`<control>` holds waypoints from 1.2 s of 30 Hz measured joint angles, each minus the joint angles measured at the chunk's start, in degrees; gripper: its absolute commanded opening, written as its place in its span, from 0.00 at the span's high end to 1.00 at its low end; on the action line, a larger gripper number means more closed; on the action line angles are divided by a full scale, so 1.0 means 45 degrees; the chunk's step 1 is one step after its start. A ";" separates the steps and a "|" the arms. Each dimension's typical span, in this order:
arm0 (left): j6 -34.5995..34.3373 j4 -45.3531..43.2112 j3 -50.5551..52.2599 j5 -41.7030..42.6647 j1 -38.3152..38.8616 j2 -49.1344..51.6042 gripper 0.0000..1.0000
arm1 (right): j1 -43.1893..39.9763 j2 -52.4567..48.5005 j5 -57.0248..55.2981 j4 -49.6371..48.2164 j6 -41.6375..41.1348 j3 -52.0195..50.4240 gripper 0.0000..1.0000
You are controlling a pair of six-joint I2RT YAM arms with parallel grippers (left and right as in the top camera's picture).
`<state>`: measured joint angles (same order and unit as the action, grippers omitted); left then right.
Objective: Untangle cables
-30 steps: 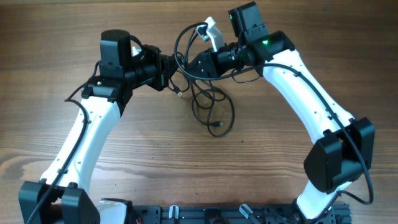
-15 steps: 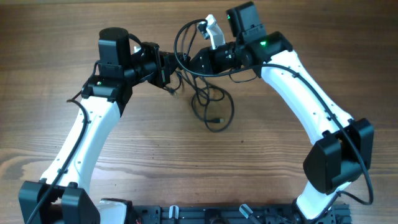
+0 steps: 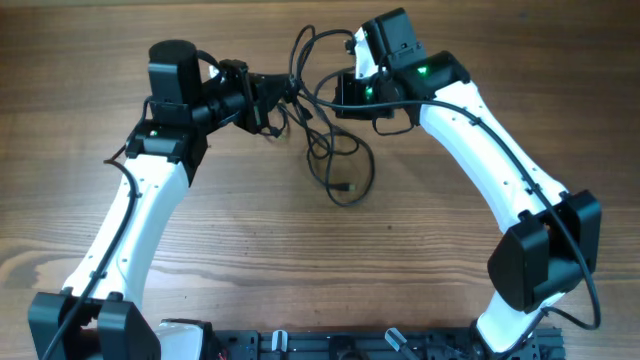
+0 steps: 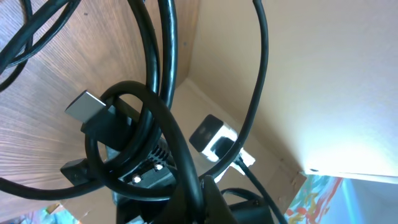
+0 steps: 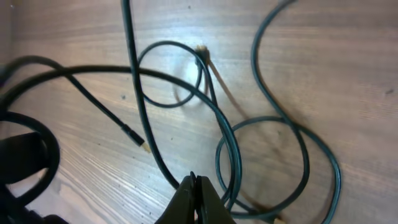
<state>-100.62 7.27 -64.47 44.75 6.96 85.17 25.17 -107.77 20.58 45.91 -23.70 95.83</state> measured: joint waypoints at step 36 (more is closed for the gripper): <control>-0.1059 -0.0427 -0.0219 0.0831 -0.0403 0.0000 0.96 | 0.0044 0.0000 0.4503 -0.5129 0.1375 -0.0029 0.72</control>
<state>-105.38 5.34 -65.45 48.49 5.15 85.17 25.36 -107.77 40.84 22.83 -17.52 95.70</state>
